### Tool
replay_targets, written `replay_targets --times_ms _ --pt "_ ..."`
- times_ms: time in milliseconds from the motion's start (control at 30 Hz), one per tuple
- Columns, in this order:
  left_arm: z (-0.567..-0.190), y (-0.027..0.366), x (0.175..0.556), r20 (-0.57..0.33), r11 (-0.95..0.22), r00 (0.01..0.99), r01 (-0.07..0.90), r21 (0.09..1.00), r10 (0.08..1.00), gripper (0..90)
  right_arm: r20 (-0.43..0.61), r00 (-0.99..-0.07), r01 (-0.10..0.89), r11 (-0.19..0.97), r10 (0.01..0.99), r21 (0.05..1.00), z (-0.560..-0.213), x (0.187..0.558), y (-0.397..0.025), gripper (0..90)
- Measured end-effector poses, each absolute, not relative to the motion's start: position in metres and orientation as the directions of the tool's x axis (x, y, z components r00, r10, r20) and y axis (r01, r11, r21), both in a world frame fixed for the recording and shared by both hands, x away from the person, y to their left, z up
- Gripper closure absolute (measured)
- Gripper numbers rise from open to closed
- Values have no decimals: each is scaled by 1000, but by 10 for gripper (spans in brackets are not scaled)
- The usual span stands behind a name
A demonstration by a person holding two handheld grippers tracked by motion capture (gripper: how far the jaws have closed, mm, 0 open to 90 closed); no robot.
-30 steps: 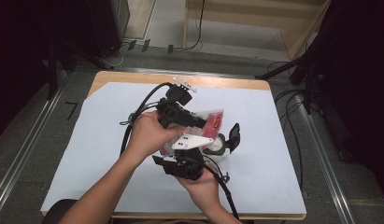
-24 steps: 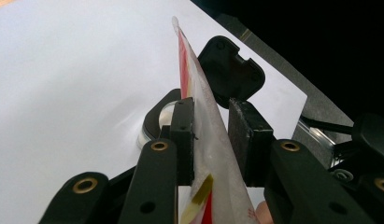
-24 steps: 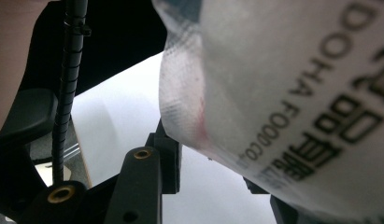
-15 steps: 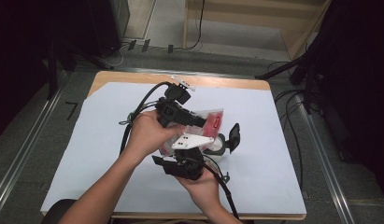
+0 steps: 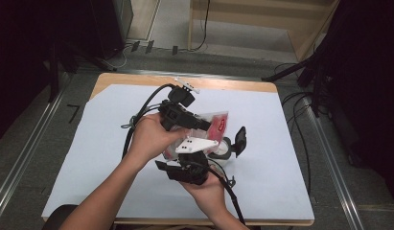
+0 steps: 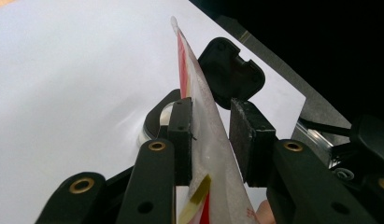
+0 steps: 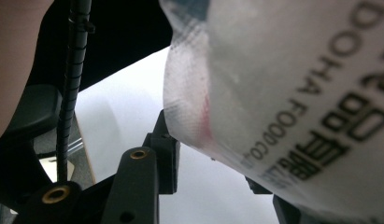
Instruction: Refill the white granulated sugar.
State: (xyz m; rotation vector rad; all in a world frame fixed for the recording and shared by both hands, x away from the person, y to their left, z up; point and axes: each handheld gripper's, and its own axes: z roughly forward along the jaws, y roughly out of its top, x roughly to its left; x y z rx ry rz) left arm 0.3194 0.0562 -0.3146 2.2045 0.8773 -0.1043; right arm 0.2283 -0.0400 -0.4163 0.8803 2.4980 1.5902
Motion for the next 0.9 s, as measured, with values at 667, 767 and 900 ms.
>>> replay_targets --times_ms 667,767,900 --pt "-320 68 314 -361 -505 749 648 570 555 738 181 -857 383 362 482 850 -433 218 -31 536" --pt "-322 70 313 -366 -506 750 649 568 551 739 186 -861 385 368 473 846 -436 218 -30 533" --pt "-326 72 314 -380 -509 743 660 553 550 741 189 -864 387 375 467 842 -440 217 -28 530"
